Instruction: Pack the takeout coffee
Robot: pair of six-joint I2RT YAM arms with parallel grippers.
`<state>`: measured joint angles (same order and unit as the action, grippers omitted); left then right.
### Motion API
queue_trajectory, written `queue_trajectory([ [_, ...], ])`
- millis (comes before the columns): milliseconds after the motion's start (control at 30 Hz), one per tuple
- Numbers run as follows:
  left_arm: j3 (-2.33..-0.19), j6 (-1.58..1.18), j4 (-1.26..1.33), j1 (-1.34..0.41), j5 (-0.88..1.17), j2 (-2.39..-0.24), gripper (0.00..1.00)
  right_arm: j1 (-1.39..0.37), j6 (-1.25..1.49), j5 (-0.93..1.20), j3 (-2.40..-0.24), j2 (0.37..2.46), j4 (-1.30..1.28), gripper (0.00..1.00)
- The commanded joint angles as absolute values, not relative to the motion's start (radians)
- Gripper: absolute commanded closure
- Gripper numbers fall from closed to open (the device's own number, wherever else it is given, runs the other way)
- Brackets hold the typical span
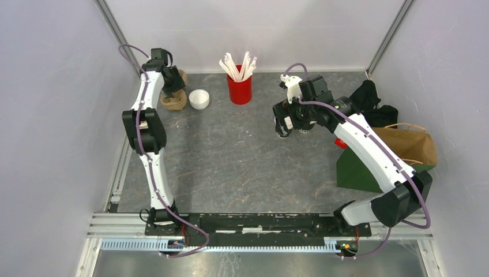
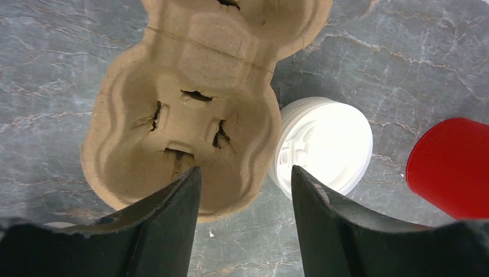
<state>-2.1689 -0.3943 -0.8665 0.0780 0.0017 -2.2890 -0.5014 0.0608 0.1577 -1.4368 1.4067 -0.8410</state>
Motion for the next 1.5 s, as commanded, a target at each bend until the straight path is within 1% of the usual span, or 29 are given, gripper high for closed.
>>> queue_trajectory([
  [0, -2.186, -0.392, -0.852, 0.088, 0.074, -2.328, 0.38, -0.495, 0.035, 0.169, -1.469, 1.406, -0.828, 0.02],
  [67, -2.193, -0.393, -0.843, 0.092, 0.101, -2.338, 0.44, -0.493, 0.035, 0.175, -1.468, 1.406, -0.828, 0.02],
  [133, -2.202, -0.391, -0.843, 0.092, 0.106, -2.348, 0.45, -0.493, 0.035, 0.179, -1.468, 1.408, -0.829, 0.02],
  [300, -2.204, -0.388, -0.842, 0.092, 0.11, -2.36, 0.45, -0.492, 0.036, 0.179, -1.47, 1.411, -0.827, 0.02],
  [433, -2.219, -0.382, -0.842, 0.097, 0.108, -2.368, 0.49, -0.49, 0.042, 0.185, -1.478, 1.42, -0.825, 0.02],
  [500, -2.23, -0.383, -0.841, 0.1, 0.113, -2.374, 0.49, -0.49, 0.046, 0.186, -1.48, 1.425, -0.823, 0.02],
  [533, -2.237, -0.385, -0.841, 0.104, 0.12, -2.377, 0.46, -0.491, 0.046, 0.187, -1.481, 1.426, -0.824, 0.02],
  [633, -2.249, -0.391, -0.838, 0.113, 0.139, -2.383, 0.45, -0.491, 0.048, 0.189, -1.482, 1.429, -0.824, 0.02],
  [800, -2.25, -0.393, -0.832, 0.121, 0.162, -2.389, 0.55, -0.491, 0.055, 0.197, -1.488, 1.44, -0.823, 0.02],
  [933, -2.248, -0.389, -0.834, 0.12, 0.182, -2.396, 0.58, -0.491, 0.059, 0.202, -1.5, 1.451, -0.821, 0.02],
  [1033, -2.249, -0.383, -0.834, 0.12, 0.184, -2.395, 0.63, -0.491, 0.063, 0.208, -1.506, 1.458, -0.819, 0.02],
  [1467, -2.234, -0.354, -0.834, 0.123, 0.157, -2.3, 0.71, -0.492, 0.074, 0.219, -1.507, 1.46, -0.804, 0.02],
])
